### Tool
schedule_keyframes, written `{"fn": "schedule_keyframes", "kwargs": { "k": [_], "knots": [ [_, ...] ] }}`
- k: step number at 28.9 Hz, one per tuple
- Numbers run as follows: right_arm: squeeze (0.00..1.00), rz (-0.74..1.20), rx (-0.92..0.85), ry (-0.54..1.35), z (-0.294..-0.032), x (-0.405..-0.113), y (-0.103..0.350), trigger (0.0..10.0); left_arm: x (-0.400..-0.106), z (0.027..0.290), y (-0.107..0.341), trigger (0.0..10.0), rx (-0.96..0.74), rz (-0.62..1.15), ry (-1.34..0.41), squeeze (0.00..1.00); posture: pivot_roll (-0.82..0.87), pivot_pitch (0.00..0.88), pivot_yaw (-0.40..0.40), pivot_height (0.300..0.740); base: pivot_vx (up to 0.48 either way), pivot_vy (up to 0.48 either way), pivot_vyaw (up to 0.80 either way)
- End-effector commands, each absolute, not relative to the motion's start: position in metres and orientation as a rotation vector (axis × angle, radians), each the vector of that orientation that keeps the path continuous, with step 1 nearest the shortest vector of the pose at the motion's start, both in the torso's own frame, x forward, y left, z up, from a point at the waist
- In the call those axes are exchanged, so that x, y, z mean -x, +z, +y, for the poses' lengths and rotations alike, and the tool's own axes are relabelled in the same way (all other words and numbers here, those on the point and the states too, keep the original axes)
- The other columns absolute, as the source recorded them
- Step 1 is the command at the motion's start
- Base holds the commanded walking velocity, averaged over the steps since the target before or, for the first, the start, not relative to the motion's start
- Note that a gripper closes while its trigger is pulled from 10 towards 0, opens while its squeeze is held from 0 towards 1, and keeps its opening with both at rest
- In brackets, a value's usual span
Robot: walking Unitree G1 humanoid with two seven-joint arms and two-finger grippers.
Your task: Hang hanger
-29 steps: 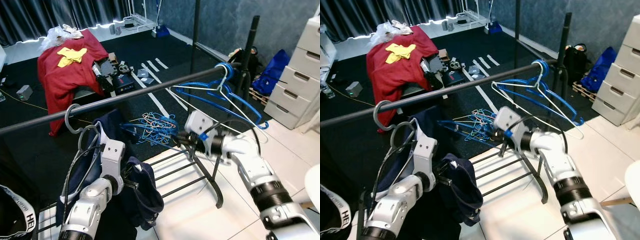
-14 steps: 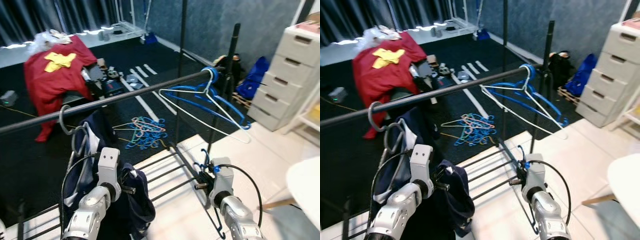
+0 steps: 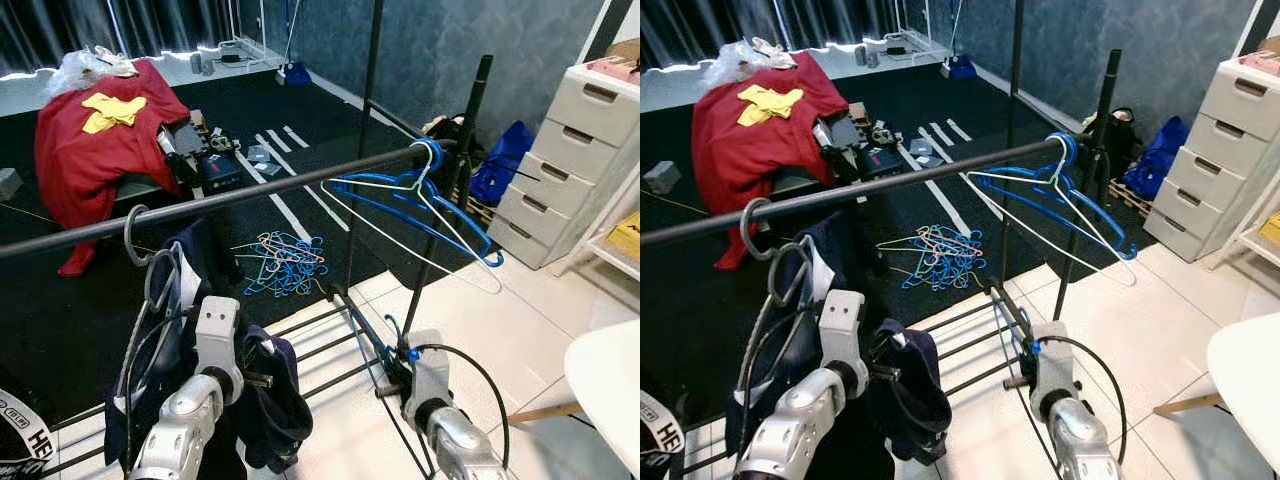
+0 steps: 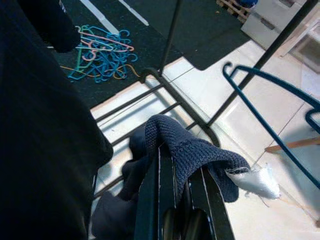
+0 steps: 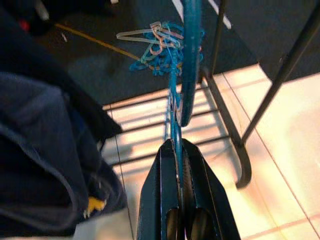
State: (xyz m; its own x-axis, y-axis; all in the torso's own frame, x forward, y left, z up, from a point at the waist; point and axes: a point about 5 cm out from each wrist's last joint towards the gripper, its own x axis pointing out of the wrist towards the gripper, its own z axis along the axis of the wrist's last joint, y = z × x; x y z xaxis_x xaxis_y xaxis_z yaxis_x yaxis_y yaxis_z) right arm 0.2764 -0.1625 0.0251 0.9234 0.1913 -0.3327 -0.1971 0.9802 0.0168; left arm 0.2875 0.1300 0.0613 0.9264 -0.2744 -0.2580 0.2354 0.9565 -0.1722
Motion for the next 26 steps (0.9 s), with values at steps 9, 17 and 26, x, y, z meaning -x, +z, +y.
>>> {"fn": "schedule_keyframes", "kwargs": {
  "k": [9,17,26],
  "knots": [
    [0.0,0.295,0.021,0.182,-0.1598,-0.2827,0.0345,10.0,-0.2875,0.1279,0.0657,10.0,0.154,0.267,-0.282,0.0,-0.02,0.076,0.03,0.74,-0.15,0.0,0.0],
    [0.0,0.294,0.012,0.189,-0.1557,-0.2826,0.0341,10.0,-0.2875,0.1275,0.067,10.0,0.149,0.266,-0.294,0.0,-0.01,0.068,0.037,0.74,-0.29,0.0,0.0],
    [0.0,0.298,0.001,0.186,-0.1536,-0.2827,0.0338,10.0,-0.2894,0.1291,0.0689,10.0,0.143,0.263,-0.298,0.0,-0.01,0.069,0.043,0.74,-0.287,0.0,0.0]
  ]
}}
